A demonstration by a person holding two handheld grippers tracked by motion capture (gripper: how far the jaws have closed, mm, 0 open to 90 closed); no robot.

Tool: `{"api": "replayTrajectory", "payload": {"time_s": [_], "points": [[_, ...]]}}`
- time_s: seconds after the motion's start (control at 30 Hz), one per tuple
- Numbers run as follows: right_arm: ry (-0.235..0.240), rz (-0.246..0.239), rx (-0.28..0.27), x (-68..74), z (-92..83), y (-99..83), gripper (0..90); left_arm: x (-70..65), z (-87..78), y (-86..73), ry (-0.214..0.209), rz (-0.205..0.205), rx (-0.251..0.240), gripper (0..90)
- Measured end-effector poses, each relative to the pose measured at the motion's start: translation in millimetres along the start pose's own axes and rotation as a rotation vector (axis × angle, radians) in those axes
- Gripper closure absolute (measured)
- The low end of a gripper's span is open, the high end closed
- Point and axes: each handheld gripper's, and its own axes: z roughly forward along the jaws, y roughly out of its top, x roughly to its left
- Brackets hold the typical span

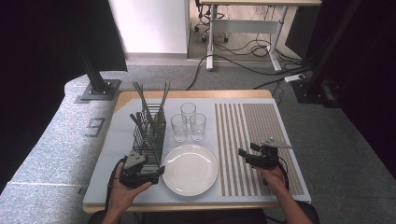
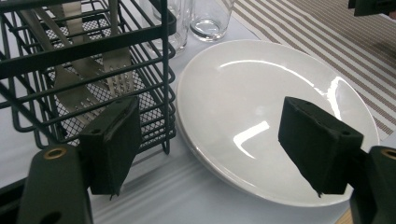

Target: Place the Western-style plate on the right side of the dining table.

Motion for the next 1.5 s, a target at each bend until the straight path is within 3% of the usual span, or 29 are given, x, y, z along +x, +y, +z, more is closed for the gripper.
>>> {"api": "replayTrajectory", "payload": {"time_s": [0.2,0.5,1.03,1.3,1.5], "points": [[-0.001,-0.019,0.006,4.1,-1.7,-2.0,30.8,-3.2,6.5,0.7,-0.026,0.02,0.021,21.6],[-0.009,-0.024,0.014,6.7,-1.2,-4.5,30.8,-6.0,16.7,-0.1,-0.05,-0.003,0.037,21.9],[-0.004,-0.042,0.025,13.3,0.9,-5.8,30.9,-16.2,30.5,-3.6,-0.054,0.026,0.098,22.1],[0.0,-0.045,0.028,14.8,1.2,-5.6,30.8,-18.5,37.9,-6.2,-0.046,0.013,0.119,22.1],[0.03,-0.031,0.019,21.1,1.0,-5.3,30.9,-19.0,43.4,-8.4,-0.041,0.01,0.141,21.8]]}}
